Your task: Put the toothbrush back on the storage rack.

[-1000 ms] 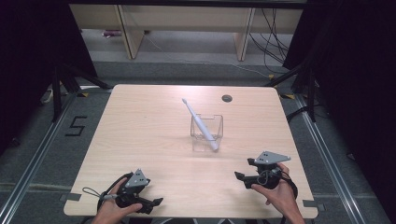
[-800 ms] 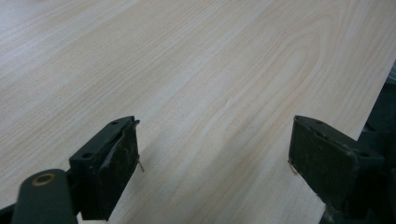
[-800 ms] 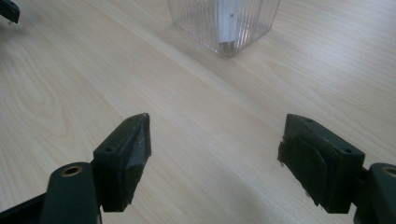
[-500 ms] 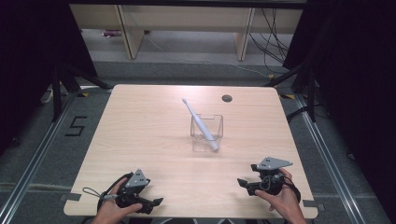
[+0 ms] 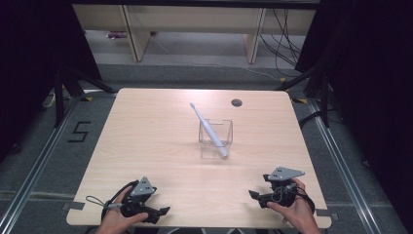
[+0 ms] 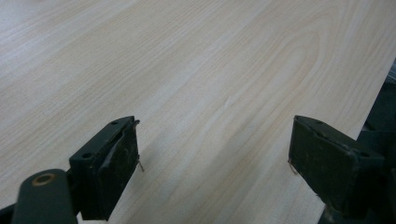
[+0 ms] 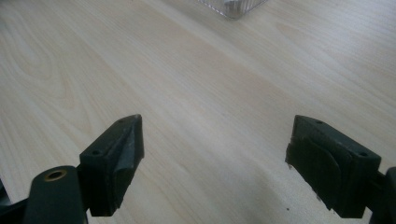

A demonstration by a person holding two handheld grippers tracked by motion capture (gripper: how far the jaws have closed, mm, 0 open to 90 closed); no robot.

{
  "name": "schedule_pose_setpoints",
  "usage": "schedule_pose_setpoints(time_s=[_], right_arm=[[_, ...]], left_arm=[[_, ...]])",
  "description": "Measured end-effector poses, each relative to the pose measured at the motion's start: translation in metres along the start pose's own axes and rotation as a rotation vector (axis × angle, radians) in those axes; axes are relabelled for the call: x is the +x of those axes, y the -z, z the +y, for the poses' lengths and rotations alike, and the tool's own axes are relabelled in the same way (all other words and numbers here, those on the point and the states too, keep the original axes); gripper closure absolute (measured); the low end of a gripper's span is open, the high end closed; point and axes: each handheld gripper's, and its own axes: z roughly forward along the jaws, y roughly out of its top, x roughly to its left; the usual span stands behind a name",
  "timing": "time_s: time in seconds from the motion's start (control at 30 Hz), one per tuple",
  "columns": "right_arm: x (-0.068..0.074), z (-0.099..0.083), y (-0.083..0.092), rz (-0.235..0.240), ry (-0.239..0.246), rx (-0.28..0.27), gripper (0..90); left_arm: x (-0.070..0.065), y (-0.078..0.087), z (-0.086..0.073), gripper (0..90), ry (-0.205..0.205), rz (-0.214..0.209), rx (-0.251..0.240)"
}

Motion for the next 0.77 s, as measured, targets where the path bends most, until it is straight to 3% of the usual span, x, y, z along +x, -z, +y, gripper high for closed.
schedule_pose_setpoints(time_s=[0.1,0.17,0.2,0.3,0.37,0.47,0.57,0.6,0.7,0.73,0.77], right_arm=[[-0.0009,-0.0011,0.0003,-0.013,0.022,-0.011,18.7],[-0.0003,-0.0018,0.0003,-0.003,0.011,-0.004,18.8],[0.0024,-0.0033,0.0007,-0.009,-0.017,-0.003,18.9],[0.0001,-0.0043,0.0023,-0.015,0.008,-0.006,18.8],[0.0021,-0.0065,0.0025,-0.011,-0.027,0.004,18.8],[-0.0005,-0.0084,0.0019,-0.002,0.003,0.002,18.8],[0.001,-0.0092,0.0036,-0.012,-0.025,0.009,18.6],[-0.0014,-0.0095,0.0023,-0.003,0.0,0.0,18.6],[-0.0015,-0.01,0.0018,-0.001,0.0,0.003,18.6],[0.0025,-0.0104,0.0031,-0.011,-0.048,0.017,18.6],[0.0002,-0.0101,0.0027,-0.013,-0.02,0.012,18.6]], left_arm=[[-0.0003,-0.0001,0.0,15.3,0.004,0.0,-0.003],[-0.0005,-0.0001,-0.0001,15.3,0.005,-0.003,-0.003],[-0.0007,-0.0002,-0.0002,15.3,0.008,-0.004,-0.006],[-0.0006,0.0001,-0.0002,15.3,0.008,-0.007,-0.007],[-0.0012,-0.0005,-0.0003,15.3,0.016,-0.008,-0.013],[-0.0007,0.0001,-0.0002,15.3,0.005,-0.008,-0.004],[-0.0006,-0.0005,-0.0004,15.3,0.009,-0.001,-0.003],[-0.0004,-0.0004,-0.0003,15.3,0.006,-0.001,0.0],[-0.0006,-0.0009,-0.0004,15.3,0.009,-0.005,-0.002],[-0.0002,-0.0008,-0.0004,15.3,0.005,-0.007,0.003],[0.0001,-0.001,-0.0005,15.3,0.006,-0.002,0.004]])
